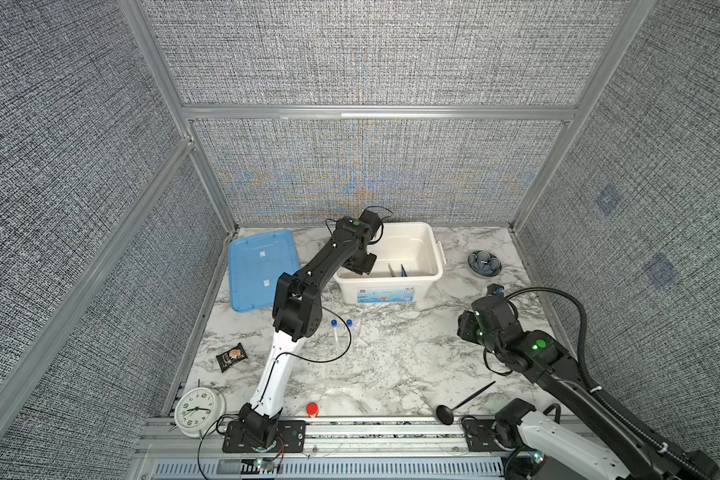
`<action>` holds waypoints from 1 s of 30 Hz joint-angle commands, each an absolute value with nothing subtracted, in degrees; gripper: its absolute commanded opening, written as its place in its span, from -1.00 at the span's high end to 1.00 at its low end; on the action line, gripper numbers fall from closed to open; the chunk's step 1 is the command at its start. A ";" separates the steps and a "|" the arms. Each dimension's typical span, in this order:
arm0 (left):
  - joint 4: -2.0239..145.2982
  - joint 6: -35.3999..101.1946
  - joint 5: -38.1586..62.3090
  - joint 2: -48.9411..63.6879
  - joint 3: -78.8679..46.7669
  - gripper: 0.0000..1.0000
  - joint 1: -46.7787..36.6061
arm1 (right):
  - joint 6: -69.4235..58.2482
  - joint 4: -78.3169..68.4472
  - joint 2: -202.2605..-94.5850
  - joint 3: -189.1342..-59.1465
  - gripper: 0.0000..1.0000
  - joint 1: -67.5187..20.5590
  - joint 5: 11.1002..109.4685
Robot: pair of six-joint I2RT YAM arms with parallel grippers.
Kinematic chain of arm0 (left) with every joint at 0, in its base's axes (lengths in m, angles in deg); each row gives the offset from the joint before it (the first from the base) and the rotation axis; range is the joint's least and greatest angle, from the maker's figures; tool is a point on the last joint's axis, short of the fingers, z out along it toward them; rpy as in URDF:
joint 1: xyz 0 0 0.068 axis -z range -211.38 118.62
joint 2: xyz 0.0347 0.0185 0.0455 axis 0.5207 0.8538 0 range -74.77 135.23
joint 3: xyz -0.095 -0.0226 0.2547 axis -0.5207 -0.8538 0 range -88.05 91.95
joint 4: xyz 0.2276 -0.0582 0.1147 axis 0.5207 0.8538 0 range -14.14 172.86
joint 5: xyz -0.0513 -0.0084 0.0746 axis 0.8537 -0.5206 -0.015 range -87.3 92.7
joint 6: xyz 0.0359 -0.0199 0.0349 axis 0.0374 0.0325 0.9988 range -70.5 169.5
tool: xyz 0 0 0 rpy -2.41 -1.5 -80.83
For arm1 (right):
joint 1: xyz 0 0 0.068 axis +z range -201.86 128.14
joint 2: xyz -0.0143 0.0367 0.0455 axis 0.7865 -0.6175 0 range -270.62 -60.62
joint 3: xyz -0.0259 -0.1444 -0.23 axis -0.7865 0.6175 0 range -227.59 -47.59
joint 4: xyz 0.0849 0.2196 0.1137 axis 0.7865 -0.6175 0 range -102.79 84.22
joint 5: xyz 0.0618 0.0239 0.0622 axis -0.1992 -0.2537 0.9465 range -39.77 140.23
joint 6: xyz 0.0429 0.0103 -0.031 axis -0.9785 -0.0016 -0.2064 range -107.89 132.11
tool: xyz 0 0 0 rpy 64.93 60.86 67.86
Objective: Organize the chemistry lab equipment
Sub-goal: 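Lower the funnel into the bin and open the left gripper, then withdraw the left gripper while the right gripper moves over a glass tube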
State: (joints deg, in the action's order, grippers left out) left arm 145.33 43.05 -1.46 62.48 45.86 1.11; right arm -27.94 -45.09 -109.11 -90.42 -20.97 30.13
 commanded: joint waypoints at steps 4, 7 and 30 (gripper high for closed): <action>146.59 43.15 -0.04 63.46 48.05 0.49 1.04 | -28.54 -43.43 -110.22 -90.84 -0.17 -20.97 33.31; 147.58 43.29 -0.05 63.54 49.93 0.43 0.99 | -28.48 -42.84 -111.41 -91.17 -0.17 -21.01 34.80; 142.26 41.75 -2.51 28.82 39.66 0.34 0.82 | -6.05 -30.26 -140.00 -101.16 -0.13 -2.68 53.25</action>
